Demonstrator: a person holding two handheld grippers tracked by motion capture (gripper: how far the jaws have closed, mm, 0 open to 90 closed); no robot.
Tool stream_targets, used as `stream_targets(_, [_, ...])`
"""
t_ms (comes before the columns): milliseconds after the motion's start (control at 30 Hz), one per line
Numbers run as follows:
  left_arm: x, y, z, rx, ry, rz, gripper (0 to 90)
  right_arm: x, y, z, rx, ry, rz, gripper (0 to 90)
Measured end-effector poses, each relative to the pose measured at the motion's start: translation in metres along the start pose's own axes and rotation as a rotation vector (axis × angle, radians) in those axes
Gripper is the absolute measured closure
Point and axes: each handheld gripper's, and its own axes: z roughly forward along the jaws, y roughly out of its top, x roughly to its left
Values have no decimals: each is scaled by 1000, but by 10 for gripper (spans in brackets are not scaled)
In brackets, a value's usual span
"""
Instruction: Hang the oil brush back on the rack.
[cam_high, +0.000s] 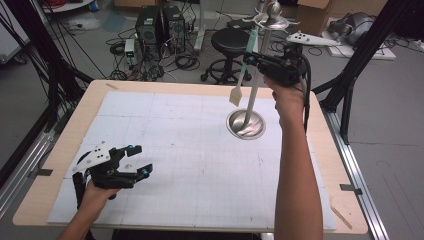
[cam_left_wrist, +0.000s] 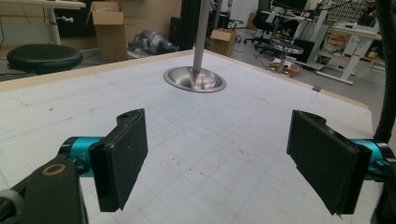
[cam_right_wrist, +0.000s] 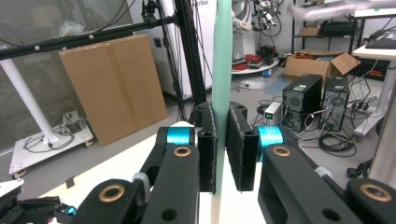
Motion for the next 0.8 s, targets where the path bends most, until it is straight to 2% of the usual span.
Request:
stream_targets(400, [1, -2, 1, 14, 0, 6, 208, -18, 0, 3, -8, 3, 60, 827])
stream_targets(500, [1, -2, 2, 12, 1, 0, 208, -20, -1, 5, 0, -2, 62, 827])
stream_targets(600, [2, -3, 1, 14, -1, -2, 208, -22, -1, 5, -17, 2, 68, 827])
stream_targets(800, [2, -3, 1, 16, 3, -2, 208, -26, -2, 6, -10, -22, 74, 826])
